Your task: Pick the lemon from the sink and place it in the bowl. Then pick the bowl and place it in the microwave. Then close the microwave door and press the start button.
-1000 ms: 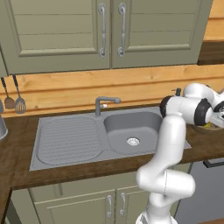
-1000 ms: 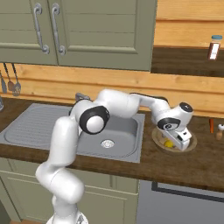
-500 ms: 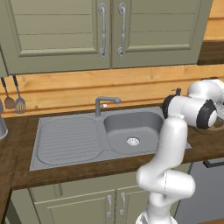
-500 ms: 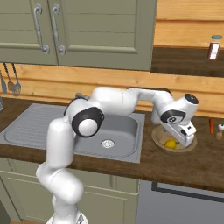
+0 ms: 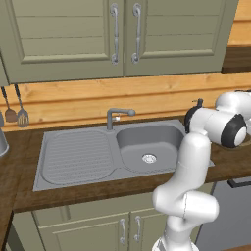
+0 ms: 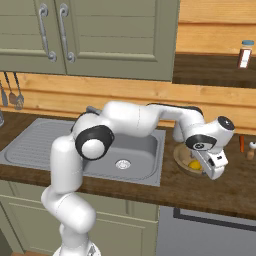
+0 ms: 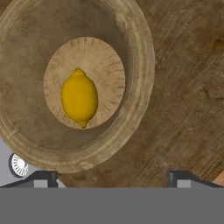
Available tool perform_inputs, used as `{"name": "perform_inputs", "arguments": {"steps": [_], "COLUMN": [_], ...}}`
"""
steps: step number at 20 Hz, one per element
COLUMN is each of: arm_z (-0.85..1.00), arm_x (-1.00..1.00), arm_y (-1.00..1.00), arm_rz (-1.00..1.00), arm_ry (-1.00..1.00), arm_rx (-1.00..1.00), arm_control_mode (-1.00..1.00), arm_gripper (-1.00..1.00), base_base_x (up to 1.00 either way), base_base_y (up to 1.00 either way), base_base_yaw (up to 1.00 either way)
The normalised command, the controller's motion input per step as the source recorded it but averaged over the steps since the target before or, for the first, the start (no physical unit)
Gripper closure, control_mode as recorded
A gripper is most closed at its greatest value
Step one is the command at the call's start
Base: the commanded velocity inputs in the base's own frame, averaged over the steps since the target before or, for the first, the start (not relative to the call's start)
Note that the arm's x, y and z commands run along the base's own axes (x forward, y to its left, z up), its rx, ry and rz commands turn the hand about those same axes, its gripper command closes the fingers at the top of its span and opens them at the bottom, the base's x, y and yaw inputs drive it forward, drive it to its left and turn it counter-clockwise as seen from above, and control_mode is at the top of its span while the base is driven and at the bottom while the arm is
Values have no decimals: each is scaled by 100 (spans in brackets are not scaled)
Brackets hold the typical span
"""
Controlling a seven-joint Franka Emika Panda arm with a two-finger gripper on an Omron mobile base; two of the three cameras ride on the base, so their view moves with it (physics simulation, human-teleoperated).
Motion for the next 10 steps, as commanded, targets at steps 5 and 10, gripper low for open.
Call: {"name": "perform_inputs", "arguments": {"steps": [5,10], "arm_z": [-10,-28], "arm_x": [0,9], "arm_y": [-3,-9], "arm_rz": [-13,-10], "arm_ry": [0,0], "arm_rx": [1,2], "arm_control_mode": [-100,-100], "arm_gripper": [-100,-100], "base_base_x": [0,0], "base_base_y": [0,0], "base_base_yaw": [0,0]}}
